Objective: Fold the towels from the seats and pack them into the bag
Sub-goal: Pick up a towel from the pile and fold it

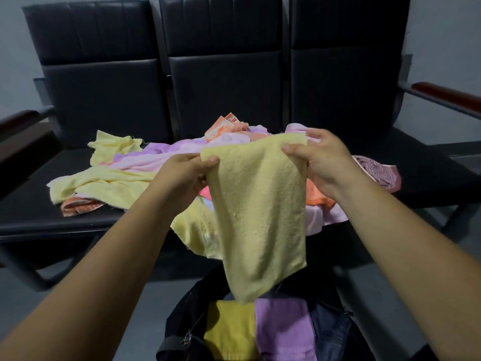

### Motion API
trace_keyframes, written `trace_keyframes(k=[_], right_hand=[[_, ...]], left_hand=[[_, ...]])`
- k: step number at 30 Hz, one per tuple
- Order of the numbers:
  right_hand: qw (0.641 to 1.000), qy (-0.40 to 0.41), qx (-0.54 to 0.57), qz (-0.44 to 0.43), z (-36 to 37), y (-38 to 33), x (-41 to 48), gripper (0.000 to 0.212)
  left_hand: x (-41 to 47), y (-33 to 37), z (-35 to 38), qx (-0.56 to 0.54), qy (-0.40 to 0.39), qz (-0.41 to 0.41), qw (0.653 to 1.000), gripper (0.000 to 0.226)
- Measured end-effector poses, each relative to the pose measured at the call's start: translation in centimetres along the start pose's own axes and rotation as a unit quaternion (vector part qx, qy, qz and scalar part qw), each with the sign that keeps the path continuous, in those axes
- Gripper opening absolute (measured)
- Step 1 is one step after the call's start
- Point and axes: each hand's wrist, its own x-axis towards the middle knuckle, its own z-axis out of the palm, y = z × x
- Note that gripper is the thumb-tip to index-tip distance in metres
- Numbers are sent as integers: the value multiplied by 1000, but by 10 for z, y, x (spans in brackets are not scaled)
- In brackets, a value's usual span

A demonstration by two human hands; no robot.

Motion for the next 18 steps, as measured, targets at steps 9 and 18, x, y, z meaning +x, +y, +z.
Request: trace_keyframes(k=[9, 18], right_hand=[[999, -6, 43, 28, 49, -92, 112, 8], [993, -32, 72, -83, 47, -101, 147, 28]], left_hand=[[92, 100, 25, -65, 78, 100, 990, 6], [129, 114, 8, -53, 37, 177, 982, 30]])
